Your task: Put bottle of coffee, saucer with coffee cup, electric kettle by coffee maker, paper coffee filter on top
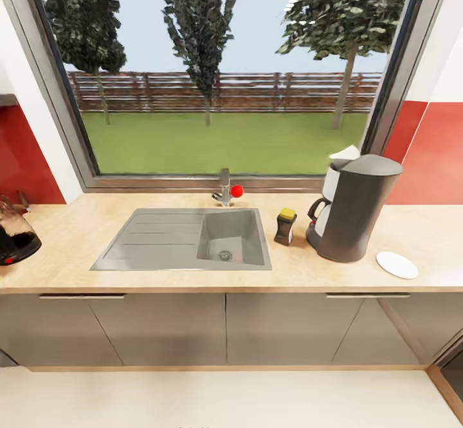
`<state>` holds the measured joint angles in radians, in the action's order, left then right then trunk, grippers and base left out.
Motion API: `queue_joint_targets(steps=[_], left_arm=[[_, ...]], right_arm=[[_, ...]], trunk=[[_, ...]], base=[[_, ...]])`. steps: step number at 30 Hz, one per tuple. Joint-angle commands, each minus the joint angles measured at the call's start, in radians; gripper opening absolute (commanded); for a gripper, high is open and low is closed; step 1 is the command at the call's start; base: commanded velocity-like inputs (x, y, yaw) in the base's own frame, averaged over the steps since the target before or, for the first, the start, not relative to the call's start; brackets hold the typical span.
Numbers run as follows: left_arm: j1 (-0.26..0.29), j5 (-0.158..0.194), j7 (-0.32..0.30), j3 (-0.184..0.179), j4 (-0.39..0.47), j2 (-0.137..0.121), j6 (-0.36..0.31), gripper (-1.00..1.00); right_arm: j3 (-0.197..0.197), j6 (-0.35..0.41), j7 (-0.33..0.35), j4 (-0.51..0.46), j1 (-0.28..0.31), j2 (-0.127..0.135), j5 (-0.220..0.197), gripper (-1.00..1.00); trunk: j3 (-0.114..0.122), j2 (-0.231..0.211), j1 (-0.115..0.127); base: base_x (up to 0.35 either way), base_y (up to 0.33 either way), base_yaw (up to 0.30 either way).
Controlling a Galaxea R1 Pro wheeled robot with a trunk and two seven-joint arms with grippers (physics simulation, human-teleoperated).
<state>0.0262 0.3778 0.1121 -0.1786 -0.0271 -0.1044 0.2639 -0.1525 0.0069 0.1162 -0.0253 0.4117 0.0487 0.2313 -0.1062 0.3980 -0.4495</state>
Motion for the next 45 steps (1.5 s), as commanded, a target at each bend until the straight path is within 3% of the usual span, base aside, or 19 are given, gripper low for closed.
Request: queue_joint_targets(steps=[1,36,45], left_arm=[[0.002,0.006,0.001,-0.008,-0.003,0.000,0.005,1.00],[0.006,0.006,-0.005,-0.007,-0.002,0.000,0.007,1.00],[0.006,0.006,-0.005,-0.007,-0.002,-0.001,0.010,1.00]], right_arm=[[-0.009,0.001,0.003,-0.001,0.001,0.000,0.009,1.00],[-0.009,0.001,0.003,-0.001,0.001,0.000,0.009,1.00],[-0.007,0.000,0.003,-0.001,0.001,0.003,0.011,1.00]], trunk=[[-0.002,0.002,-0.001],[-0.002,0.002,-0.001],[-0.002,0.002,-0.001]], base=[[0.000,0.329,0.277],[-0.023,0.323,0.277],[0.088,0.334,0.070]])
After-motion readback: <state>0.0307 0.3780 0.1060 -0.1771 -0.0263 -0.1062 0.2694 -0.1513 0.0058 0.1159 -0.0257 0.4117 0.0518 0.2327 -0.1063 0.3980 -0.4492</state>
